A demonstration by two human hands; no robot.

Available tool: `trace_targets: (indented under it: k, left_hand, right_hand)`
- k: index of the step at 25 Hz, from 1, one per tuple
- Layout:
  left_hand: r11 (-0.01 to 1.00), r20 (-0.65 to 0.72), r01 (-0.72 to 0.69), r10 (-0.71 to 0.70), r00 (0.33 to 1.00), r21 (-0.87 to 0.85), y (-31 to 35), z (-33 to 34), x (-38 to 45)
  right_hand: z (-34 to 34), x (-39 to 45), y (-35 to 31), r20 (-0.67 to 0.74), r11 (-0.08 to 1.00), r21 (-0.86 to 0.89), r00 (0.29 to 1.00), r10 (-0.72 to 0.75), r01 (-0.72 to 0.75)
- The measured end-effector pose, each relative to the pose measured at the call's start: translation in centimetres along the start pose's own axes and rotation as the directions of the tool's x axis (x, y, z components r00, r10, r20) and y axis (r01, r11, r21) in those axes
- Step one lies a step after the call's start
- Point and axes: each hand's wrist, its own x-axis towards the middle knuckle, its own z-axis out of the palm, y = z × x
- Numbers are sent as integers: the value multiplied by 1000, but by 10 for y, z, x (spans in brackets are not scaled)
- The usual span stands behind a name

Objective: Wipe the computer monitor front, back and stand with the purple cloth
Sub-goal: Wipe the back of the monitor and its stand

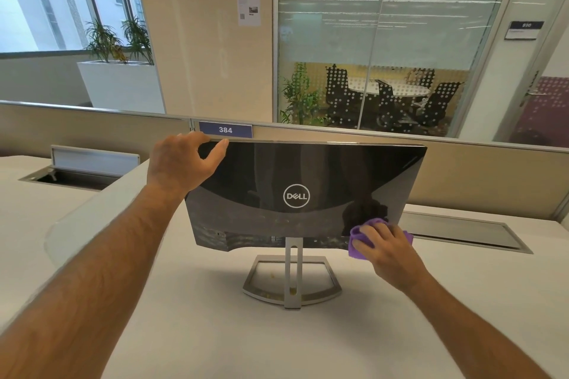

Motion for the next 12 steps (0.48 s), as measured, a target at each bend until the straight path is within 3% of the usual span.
trace_targets:
  k: [5, 9, 12]
  left_hand:
    - [1000, -3, -6, 6, 1000, -1, 0, 0, 1]
    - [1000, 0, -7, 7, 1000, 12, -2, 1, 1]
    - [1000, 0, -13, 13, 1000, 11, -3, 1, 2]
  right_hand:
    - [-21, 26, 2, -94, 994, 32, 990, 105, -103]
    - [-17, 21, -6, 18, 992, -31, 993, -119, 120]
    - [-23, 31, -5, -33, 995, -30, 995, -93, 92]
